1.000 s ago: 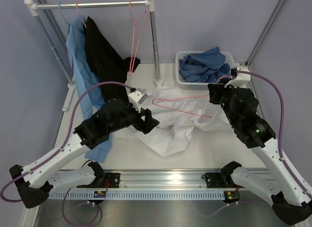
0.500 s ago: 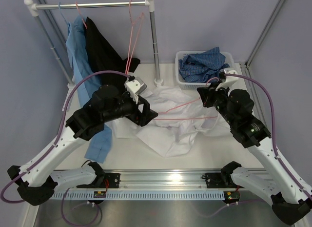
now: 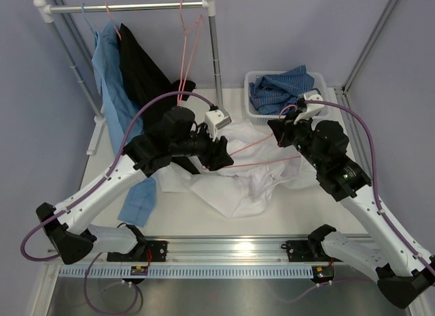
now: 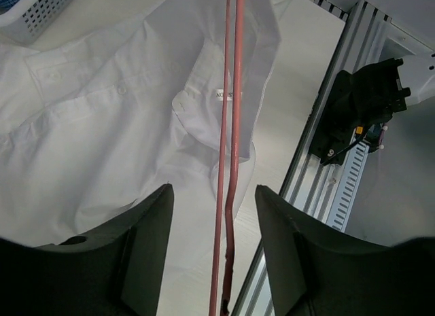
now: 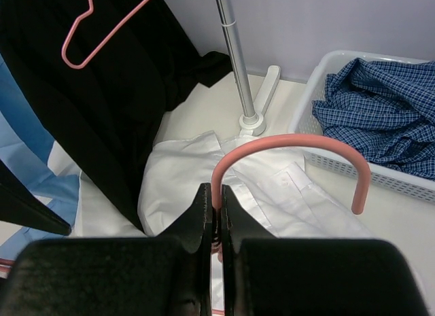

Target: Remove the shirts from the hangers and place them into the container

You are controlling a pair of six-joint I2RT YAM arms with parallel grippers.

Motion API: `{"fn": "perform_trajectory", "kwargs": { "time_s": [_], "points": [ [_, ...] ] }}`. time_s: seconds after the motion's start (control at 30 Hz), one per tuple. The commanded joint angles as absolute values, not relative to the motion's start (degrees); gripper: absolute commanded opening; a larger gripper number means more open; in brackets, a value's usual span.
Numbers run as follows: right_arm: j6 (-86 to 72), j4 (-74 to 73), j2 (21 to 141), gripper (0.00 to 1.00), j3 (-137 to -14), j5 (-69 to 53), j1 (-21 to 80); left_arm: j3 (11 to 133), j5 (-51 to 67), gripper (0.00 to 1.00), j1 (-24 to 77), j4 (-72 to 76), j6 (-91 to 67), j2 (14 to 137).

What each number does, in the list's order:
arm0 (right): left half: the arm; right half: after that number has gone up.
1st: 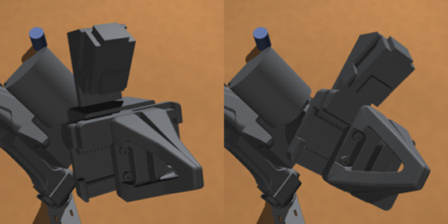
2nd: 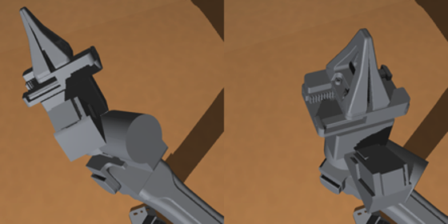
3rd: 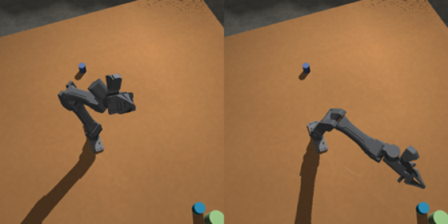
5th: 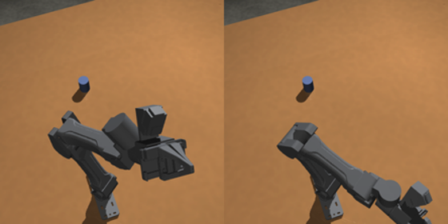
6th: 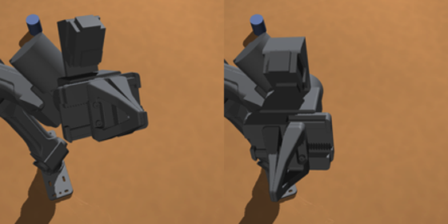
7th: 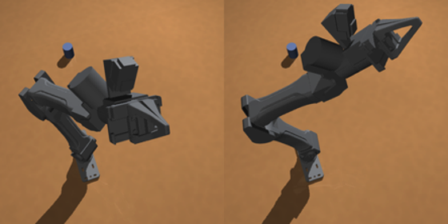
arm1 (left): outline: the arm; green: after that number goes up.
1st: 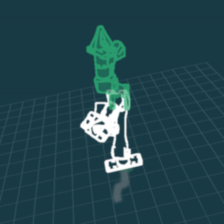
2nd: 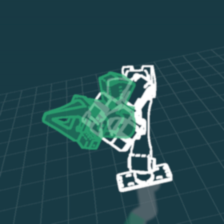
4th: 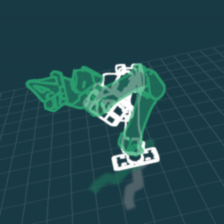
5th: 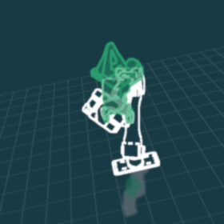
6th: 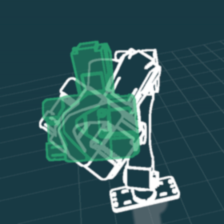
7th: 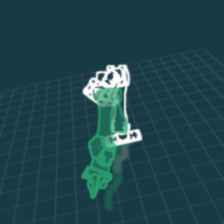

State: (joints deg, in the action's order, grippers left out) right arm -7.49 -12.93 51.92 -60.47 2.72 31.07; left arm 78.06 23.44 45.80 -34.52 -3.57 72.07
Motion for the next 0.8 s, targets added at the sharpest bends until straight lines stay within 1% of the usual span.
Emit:
{"fn": "perform_trajectory", "kwargs": {
  "time_s": [0.0, 0.03, 0.07, 0.13, 0.17, 0.2, 0.27, 0.4, 0.43, 0.47, 0.5, 0.57, 0.6, 0.63, 0.7, 0.73, 0.77],
  "points": [
    [-6.2, -8.5, 52.5, 0.0, -61.5, 1.4, 30.9, 79.7, 26.9, 0.52, 46.0, -33.6, -3.9, 72.1],
    [-6.2, -8.5, 52.6, 0.0, -61.7, 1.3, 30.9, 79.5, 26.7, 0.49, 46.1, -33.6, -3.8, 72.1],
    [-6.1, -8.4, 52.8, 0.0, -61.8, 1.4, 30.9, 79.4, 26.3, 0.42, 46.1, -33.6, -3.7, 72.2],
    [-6.2, -8.4, 53.2, 0.0, -62.0, 1.3, 30.9, 79.1, 25.8, 0.33, 46.1, -33.6, -3.5, 72.2],
    [-6.2, -8.3, 53.3, 0.0, -62.1, 1.2, 30.9, 79.2, 25.6, 0.26, 46.1, -33.6, -3.5, 72.2],
    [-6.2, -8.3, 53.4, 0.0, -62.2, 1.1, 31.0, 79.1, 25.5, 0.12, 46.1, -33.6, -3.4, 72.2],
    [-6.2, -8.3, 53.7, 0.0, -62.1, 1.1, 30.9, 78.9, 25.3, 0.01, 46.1, -33.6, -3.3, 71.9],
    [-6.6, -8.3, 53.6, 0.0, -61.9, 0.6, 31.0, 77.8, 25.3, 0.0, 46.1, -33.7, -2.7, 71.2],
    [-6.7, -8.4, 53.5, 0.02, -61.9, 0.4, 30.9, 77.4, 25.1, 0.0, 46.1, -33.7, -2.6, 70.9],
    [-6.9, -8.6, 53.3, 0.07, -61.9, 0.3, 31.0, 77.1, 24.1, 0.0, 46.1, -33.7, -2.4, 70.1],
    [-7.0, -9.2, 53.3, 0.22, -61.9, 0.3, 30.9, 76.4, 23.4, 0.0, 46.1, -33.6, -2.0, 69.6],
    [-7.0, -10.5, 52.9, 0.42, -61.9, 0.3, 30.9, 75.7, 21.1, 0.0, 46.1, -33.6, -1.8, 68.4],
    [-7.2, -11.7, 52.6, 0.63, -61.5, 0.3, 30.9, 75.2, 18.4, 0.0, 46.1, -33.7, -1.7, 66.9],
    [-7.4, -12.3, 51.8, 0.7, -61.3, 0.7, 30.9, 74.5, 17.1, 0.0, 46.0, -33.7, -1.6, 66.1],
    [-8.0, -14.1, 50.6, 0.8, -60.4, 2.5, 30.9, 73.5, 14.2, 0.0, 46.0, -33.7, -1.2, 63.6],
    [-8.2, -14.8, 49.3, 0.87, -60.0, 3.3, 30.9, 72.7, 13.5, 0.0, 45.9, -34.0, -1.1, 62.8],
    [-8.5, -15.5, 48.7, 0.89, -59.8, 4.1, 30.9, 72.4, 12.8, 0.0, 45.9, -34.4, -1.0, 62.1]
  ]
}}
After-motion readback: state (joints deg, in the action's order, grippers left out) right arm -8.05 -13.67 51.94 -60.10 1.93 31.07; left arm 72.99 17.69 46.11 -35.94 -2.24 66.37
